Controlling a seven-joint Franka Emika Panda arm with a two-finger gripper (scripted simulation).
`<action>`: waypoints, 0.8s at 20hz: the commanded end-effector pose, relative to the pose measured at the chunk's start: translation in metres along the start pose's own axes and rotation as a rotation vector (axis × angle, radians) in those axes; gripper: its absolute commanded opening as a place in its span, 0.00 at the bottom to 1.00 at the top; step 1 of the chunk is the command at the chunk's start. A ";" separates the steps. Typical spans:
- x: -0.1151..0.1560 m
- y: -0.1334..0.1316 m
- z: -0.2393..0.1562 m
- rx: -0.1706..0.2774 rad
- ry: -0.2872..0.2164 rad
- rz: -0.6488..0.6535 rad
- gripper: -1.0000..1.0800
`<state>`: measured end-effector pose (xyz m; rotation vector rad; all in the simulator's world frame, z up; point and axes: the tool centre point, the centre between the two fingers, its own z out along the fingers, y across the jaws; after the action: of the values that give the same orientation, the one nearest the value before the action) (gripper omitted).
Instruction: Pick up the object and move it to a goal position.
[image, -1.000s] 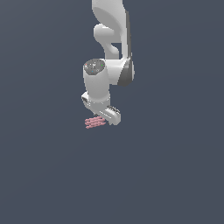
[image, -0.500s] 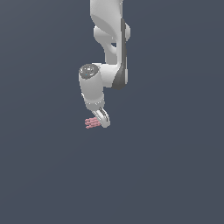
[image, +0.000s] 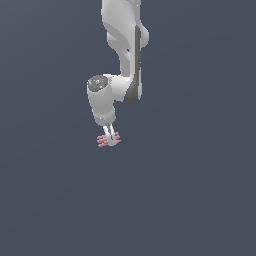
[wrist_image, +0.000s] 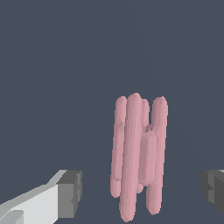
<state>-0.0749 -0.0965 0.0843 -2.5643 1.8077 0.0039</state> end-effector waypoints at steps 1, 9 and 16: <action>0.002 0.004 0.002 -0.001 0.002 0.037 0.96; 0.003 0.007 0.005 -0.002 0.004 0.063 0.96; 0.003 0.008 0.025 -0.002 0.004 0.066 0.96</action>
<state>-0.0802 -0.1021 0.0658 -2.5069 1.8926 -0.0005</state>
